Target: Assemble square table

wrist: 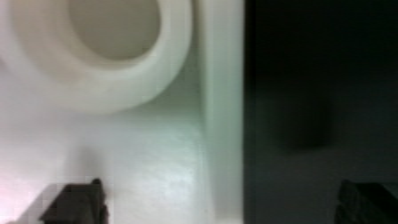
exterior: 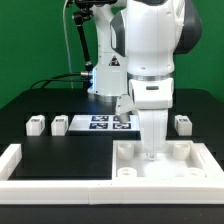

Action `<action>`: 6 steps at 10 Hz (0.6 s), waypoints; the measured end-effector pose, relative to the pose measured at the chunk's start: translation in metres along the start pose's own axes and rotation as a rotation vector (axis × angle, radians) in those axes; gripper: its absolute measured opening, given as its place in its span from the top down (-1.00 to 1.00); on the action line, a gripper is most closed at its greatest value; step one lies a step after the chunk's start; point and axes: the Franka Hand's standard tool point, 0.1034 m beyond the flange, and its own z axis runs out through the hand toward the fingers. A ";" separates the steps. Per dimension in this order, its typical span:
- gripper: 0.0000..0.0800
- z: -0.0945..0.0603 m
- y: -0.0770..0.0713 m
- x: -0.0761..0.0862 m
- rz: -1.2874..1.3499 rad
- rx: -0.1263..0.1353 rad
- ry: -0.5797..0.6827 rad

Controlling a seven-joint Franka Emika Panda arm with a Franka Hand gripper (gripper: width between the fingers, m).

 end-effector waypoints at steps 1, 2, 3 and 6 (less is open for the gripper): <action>-0.62 -0.007 -0.003 0.005 0.042 -0.007 -0.002; -0.62 -0.014 -0.009 0.011 0.108 -0.012 -0.006; -0.62 -0.022 -0.019 0.022 0.176 -0.017 -0.010; -0.62 -0.037 -0.034 0.054 0.467 -0.030 -0.014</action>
Offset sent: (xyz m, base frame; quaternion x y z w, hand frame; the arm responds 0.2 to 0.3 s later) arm -0.0368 0.0389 0.0350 -0.0135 -0.0292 0.2210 0.9747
